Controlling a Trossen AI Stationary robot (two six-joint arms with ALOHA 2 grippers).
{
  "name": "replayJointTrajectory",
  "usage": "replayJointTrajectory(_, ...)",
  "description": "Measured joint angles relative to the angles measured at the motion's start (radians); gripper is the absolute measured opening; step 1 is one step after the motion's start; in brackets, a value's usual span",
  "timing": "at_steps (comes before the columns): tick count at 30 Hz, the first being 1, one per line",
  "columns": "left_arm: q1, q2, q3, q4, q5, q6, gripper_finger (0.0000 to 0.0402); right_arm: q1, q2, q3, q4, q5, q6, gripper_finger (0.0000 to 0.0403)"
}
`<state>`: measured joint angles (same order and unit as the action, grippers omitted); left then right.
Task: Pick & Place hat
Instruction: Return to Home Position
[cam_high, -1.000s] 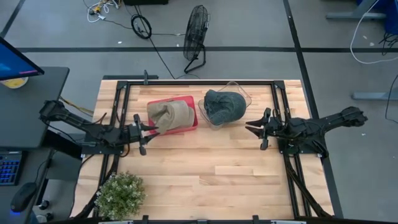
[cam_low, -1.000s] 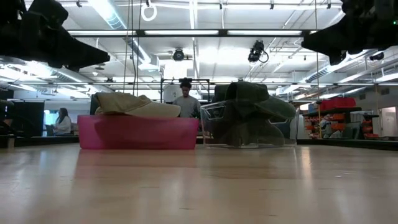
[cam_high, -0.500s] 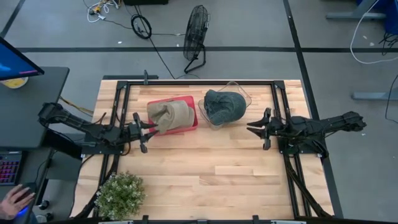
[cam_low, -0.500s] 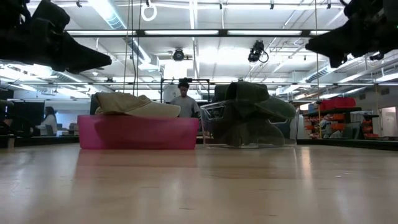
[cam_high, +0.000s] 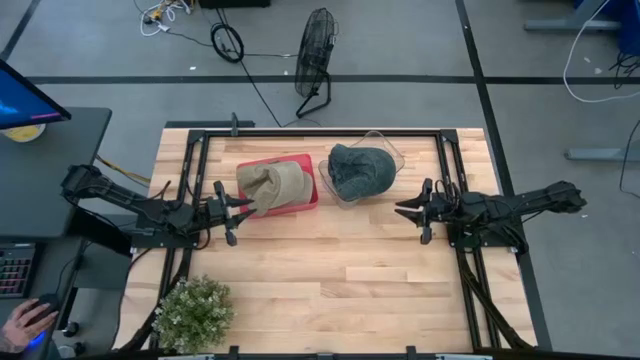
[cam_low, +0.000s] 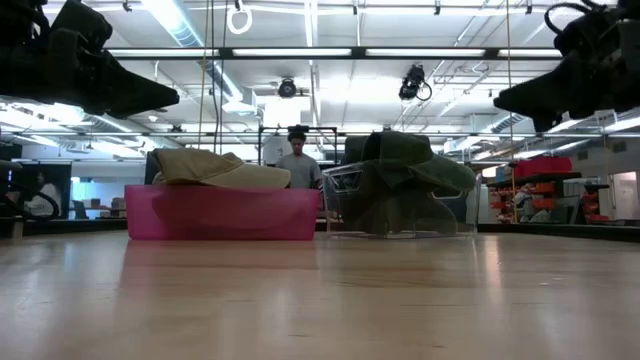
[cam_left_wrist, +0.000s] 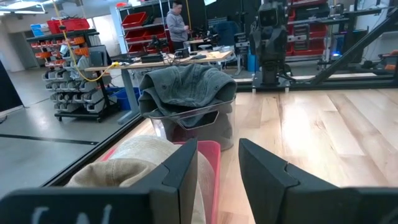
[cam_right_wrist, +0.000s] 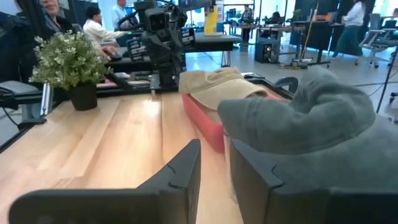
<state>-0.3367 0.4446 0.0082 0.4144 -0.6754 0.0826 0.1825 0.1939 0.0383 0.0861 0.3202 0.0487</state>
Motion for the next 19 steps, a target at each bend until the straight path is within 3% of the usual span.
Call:
replayJointTrajectory(8, 0.0, 0.0, 0.0, 0.0, 0.0, -0.001, 0.0122, 0.0, -0.014, -0.024, -0.037, -0.095, 0.013, 0.0091)
replayJointTrajectory(19, 0.0, 0.0, -0.001, 0.0, 0.0, -0.001, 0.0122, 0.0, -0.013, -0.023, -0.042, -0.095, 0.0, 0.009)
